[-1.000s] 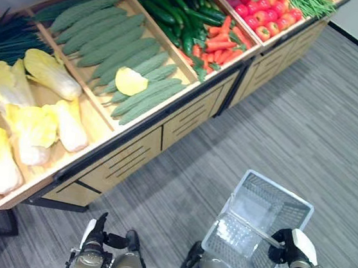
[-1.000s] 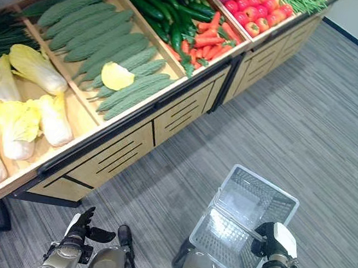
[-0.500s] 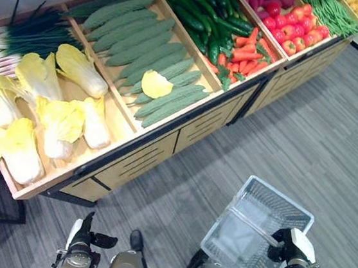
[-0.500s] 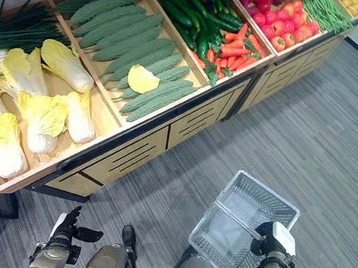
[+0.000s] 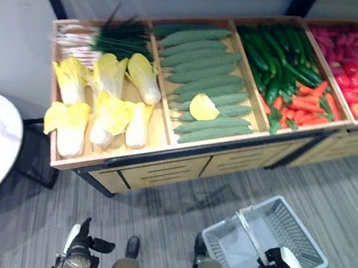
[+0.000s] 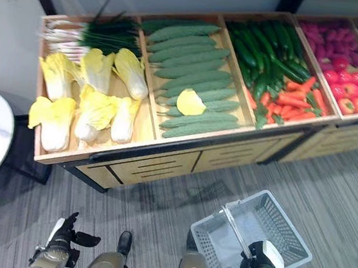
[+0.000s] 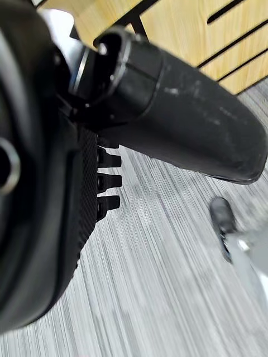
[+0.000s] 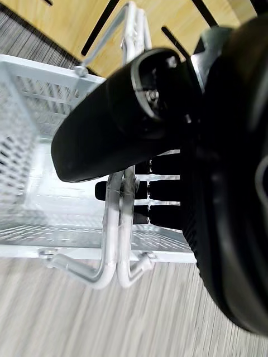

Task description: Get the vegetables into the basket

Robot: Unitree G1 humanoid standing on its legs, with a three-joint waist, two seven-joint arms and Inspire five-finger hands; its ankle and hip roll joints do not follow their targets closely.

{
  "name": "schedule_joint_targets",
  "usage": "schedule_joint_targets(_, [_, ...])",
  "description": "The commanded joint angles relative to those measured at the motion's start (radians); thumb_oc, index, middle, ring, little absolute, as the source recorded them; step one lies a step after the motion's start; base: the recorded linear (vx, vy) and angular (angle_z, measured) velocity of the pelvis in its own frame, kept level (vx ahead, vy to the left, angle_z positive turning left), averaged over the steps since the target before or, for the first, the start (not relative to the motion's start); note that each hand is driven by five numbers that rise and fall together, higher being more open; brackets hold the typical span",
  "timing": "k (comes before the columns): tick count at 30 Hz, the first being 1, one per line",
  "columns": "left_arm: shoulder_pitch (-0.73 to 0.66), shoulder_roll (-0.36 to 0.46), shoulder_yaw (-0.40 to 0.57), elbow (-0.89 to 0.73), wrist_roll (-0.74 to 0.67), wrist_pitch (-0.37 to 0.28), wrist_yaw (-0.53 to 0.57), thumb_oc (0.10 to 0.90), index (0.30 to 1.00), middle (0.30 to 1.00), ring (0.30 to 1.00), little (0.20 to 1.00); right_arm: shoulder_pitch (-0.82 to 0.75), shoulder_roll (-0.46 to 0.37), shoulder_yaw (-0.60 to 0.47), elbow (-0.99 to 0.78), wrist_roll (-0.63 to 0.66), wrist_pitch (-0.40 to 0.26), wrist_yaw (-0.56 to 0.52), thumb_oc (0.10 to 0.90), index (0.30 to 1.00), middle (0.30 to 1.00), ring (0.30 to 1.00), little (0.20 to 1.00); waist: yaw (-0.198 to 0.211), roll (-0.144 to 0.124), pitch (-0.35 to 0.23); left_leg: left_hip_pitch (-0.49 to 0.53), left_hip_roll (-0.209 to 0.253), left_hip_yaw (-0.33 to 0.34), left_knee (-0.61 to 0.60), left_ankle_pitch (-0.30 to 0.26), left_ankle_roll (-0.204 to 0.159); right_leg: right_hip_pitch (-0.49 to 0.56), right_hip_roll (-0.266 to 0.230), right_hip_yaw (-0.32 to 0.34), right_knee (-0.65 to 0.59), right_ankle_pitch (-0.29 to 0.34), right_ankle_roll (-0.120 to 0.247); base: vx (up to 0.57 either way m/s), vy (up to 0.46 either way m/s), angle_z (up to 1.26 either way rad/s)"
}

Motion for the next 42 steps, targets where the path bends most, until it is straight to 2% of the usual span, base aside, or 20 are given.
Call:
schedule_joint_targets(1, [-0.054,0.066,0.045,-0.034,-0.009,-0.034,0.031,0.9,1.0,1.0,1.0,1.0,-0.025,-0.073,-0.017,-0.046,0.015,-0.04,-0.035,0.4,0.3,0.3,0.3,0.3,0.013,-0.055,0.006,-0.003,-0.027,-0.029,0.086,-0.124,-0.045,-0.026,-0.06,-0.009,0.125,-0.109,0.053,0.03,-0.331,0.04])
schedule_joint_targets(6, [-0.052,0.056,0.038,-0.025,-0.009,-0.034,0.031,0.9,1.0,1.0,1.0,1.0,-0.03,-0.099,-0.016,-0.068,0.014,-0.052,-0.042,0.4,0.3,0.3,0.3,0.3,0.012,-0.041,0.003,-0.028,0.005,-0.078,0.041,-0.066,-0.07,-0.017,-0.034,-0.064,0.122,-0.132,0.025,-0.01,-0.185,0.48])
schedule_joint_targets(7, [-0.062,0.05,0.031,-0.024,-0.008,-0.032,0.033,0.9,1.0,1.0,1.0,1.0,-0.022,-0.11,-0.025,-0.077,0.015,-0.053,-0.048,0.4,0.3,0.3,0.3,0.3,-0.001,-0.04,0.01,-0.056,0.011,-0.023,0.075,-0.065,-0.072,-0.011,-0.05,-0.097,0.123,-0.136,0.02,-0.04,-0.18,0.25])
schedule_joint_targets(8, [-0.062,0.05,0.03,-0.024,-0.008,-0.032,0.033,0.9,1.0,1.0,1.0,1.0,-0.022,-0.11,-0.025,-0.077,0.015,-0.053,-0.048,0.4,0.3,0.3,0.3,0.3,-0.002,-0.039,0.01,-0.057,0.011,-0.024,0.078,-0.066,-0.072,-0.01,-0.051,-0.098,0.123,-0.136,0.02,-0.07,-0.059,0.56])
schedule_joint_targets(9, [-0.07,0.044,0.027,-0.024,-0.008,-0.03,0.033,0.9,1.0,1.0,1.0,1.0,-0.018,-0.115,-0.035,-0.073,0.018,-0.054,-0.055,0.4,0.3,0.3,0.3,0.3,-0.016,-0.043,0.017,-0.063,0.024,0.064,0.114,-0.069,-0.071,-0.004,-0.068,-0.122,0.122,-0.136,0.017,-0.06,0.007,0.77])
schedule_joint_targets(11, [-0.078,0.042,0.019,-0.029,-0.001,-0.028,0.028,0.9,1.0,1.0,1.0,1.0,-0.02,-0.107,-0.044,-0.053,0.035,-0.05,-0.059,0.4,0.3,0.3,0.3,0.3,-0.027,-0.041,0.018,-0.057,0.033,0.148,0.135,-0.074,-0.073,0.002,-0.081,-0.149,0.115,-0.133,0.015,-0.06,0.01,0.82])
schedule_joint_targets(14, [-0.082,0.035,0.018,-0.014,0.008,-0.028,0.034,0.9,1.0,1.0,1.0,1.0,-0.011,-0.095,-0.049,-0.045,0.04,-0.051,-0.057,0.4,0.3,0.3,0.3,0.3,-0.034,-0.027,0.003,-0.051,0.035,0.159,0.091,-0.047,-0.081,0.015,-0.083,-0.17,0.096,-0.117,0.028,0.02,0.052,0.33])
schedule_joint_targets(17, [-0.077,0.035,0.014,-0.005,0.028,-0.025,0.028,0.9,1.0,1.0,1.0,1.0,-0.01,-0.085,-0.043,-0.012,0.039,-0.05,-0.045,0.4,0.3,0.3,0.3,0.3,-0.029,-0.019,-0.012,-0.024,0.021,0.16,0.033,-0.052,-0.071,0.02,-0.089,-0.171,0.101,-0.114,0.038,0.07,0.111,0.28])
schedule_joint_targets(21, [-0.077,0.04,0.017,0.017,0.037,-0.025,0.03,0.9,1.0,1.0,1.0,1.0,-0.018,-0.066,-0.033,0.019,0.034,-0.046,-0.039,0.4,0.3,0.3,0.3,0.3,-0.021,-0.027,-0.017,0.007,-0.008,0.164,-0.024,-0.053,-0.056,0.02,-0.112,-0.167,0.108,-0.098,0.055,0.03,0.13,-0.03])
schedule_joint_targets(28, [-0.085,0.065,0.041,0.038,0.031,-0.027,0.041,0.9,1.0,1.0,1.0,1.0,-0.026,-0.034,-0.019,0.075,0.039,-0.042,-0.032,0.4,0.3,0.3,0.3,0.3,-0.002,-0.047,-0.028,0.007,-0.021,0.157,-0.039,-0.056,-0.05,0.026,-0.124,-0.172,0.088,-0.074,0.071,0.01,0.074,0.13])
schedule_joint_targets(31, [-0.081,0.081,0.087,0.037,-0.005,-0.033,0.059,0.9,1.0,1.0,1.0,1.0,-0.02,-0.025,-0.016,0.082,0.036,-0.041,-0.031,0.4,0.3,0.3,0.3,0.3,0.006,-0.052,-0.034,0.009,-0.023,0.154,-0.039,-0.058,-0.053,0.04,-0.123,-0.179,0.061,-0.065,0.073,0.0,0.015,0.06])
schedule_joint_targets(32, [-0.074,0.097,0.155,0.023,-0.058,-0.047,0.093,0.9,1.0,1.0,1.0,1.0,-0.011,-0.018,-0.023,0.094,0.038,-0.042,-0.031,0.4,0.3,0.3,0.3,0.3,0.012,-0.053,-0.041,0.009,-0.022,0.156,-0.039,-0.058,-0.057,0.051,-0.121,-0.182,0.041,-0.06,0.074,0.0,0.0,0.0])
schedule_joint_targets(33, [-0.073,0.098,0.156,0.022,-0.058,-0.047,0.093,0.9,1.0,1.0,1.0,1.0,-0.011,-0.017,-0.022,0.095,0.038,-0.042,-0.031,0.4,0.3,0.3,0.3,0.3,0.012,-0.053,-0.04,0.01,-0.022,0.156,-0.039,-0.058,-0.057,0.052,-0.121,-0.182,0.041,-0.06,0.074,0.0,0.0,0.0])
schedule_joint_targets(35, [-0.073,0.116,0.244,0.013,-0.122,-0.067,0.172,0.9,1.0,1.0,1.0,1.0,-0.002,-0.002,-0.029,0.116,0.037,-0.041,-0.037,0.4,0.3,0.3,0.3,0.3,0.017,-0.055,-0.051,0.013,-0.019,0.157,-0.039,-0.057,-0.064,0.067,-0.118,-0.191,0.022,-0.058,0.074,0.0,0.0,0.0])
schedule_joint_targets(36, [-0.072,0.116,0.245,0.013,-0.122,-0.067,0.173,0.9,1.0,1.0,1.0,1.0,-0.002,-0.002,-0.028,0.116,0.037,-0.041,-0.037,0.4,0.3,0.3,0.3,0.3,0.017,-0.055,-0.051,0.013,-0.019,0.157,-0.039,-0.057,-0.064,0.068,-0.118,-0.191,0.021,-0.057,0.074,0.0,0.0,0.0])
schedule_joint_targets(38, [-0.067,0.134,0.3,-0.022,-0.118,-0.084,0.25,0.9,1.0,1.0,1.0,1.0,0.018,0.007,-0.029,0.1,0.029,-0.048,-0.045,0.4,0.3,0.3,0.3,0.3,0.018,-0.06,-0.056,0.018,-0.017,0.159,-0.039,-0.057,-0.069,0.077,-0.114,-0.193,0.01,-0.057,0.073,0.02,-0.026,-0.04])
schedule_joint_targets(40, [-0.056,0.162,0.392,-0.071,-0.106,-0.093,0.384,0.9,1.0,1.0,1.0,1.0,0.029,0.026,-0.02,0.11,0.021,-0.06,-0.058,0.4,0.3,0.3,0.3,0.3,0.021,-0.067,-0.064,0.03,-0.011,0.165,-0.039,-0.059,-0.077,0.096,-0.107,-0.194,-0.011,-0.057,0.074,0.03,-0.038,-0.01])
schedule_joint_targets(42, [-0.059,0.18,0.432,-0.065,-0.117,-0.098,0.43,0.9,1.0,1.0,1.0,1.0,0.031,0.028,-0.017,0.117,0.022,-0.061,-0.059,0.4,0.3,0.3,0.3,0.3,0.023,-0.068,-0.068,0.034,-0.009,0.168,-0.039,-0.06,-0.079,0.101,-0.106,-0.194,-0.017,-0.056,0.074,0.0,0.0,0.0])
